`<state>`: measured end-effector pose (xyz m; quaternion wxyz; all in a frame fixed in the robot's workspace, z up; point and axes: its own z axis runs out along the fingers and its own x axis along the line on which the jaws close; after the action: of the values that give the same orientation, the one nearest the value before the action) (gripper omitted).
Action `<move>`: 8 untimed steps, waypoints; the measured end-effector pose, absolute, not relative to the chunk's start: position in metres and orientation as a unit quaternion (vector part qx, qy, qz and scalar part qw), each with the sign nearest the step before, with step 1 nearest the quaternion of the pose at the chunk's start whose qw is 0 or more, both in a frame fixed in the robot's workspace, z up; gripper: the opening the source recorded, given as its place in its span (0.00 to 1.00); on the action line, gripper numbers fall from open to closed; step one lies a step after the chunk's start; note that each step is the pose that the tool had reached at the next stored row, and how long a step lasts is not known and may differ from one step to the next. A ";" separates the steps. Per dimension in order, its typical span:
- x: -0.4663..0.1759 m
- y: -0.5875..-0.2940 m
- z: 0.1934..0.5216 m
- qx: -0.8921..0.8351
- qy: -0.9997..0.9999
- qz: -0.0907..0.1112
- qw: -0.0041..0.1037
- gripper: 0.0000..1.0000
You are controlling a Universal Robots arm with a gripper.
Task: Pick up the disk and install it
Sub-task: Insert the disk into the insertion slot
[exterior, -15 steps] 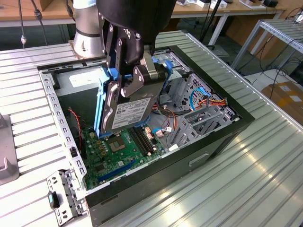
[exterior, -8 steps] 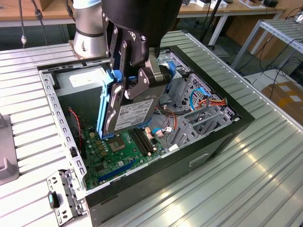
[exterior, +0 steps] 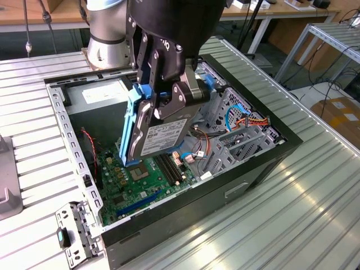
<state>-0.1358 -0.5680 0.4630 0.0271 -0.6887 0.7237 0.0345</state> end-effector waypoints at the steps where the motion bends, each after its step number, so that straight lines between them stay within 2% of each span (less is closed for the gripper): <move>1: -0.134 -0.568 0.463 -0.689 0.724 0.034 0.027 0.37; 8: -0.125 -0.570 0.463 -0.689 0.724 0.035 0.027 0.37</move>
<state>-0.1247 -0.5698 0.4626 0.0271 -0.6888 0.7237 0.0345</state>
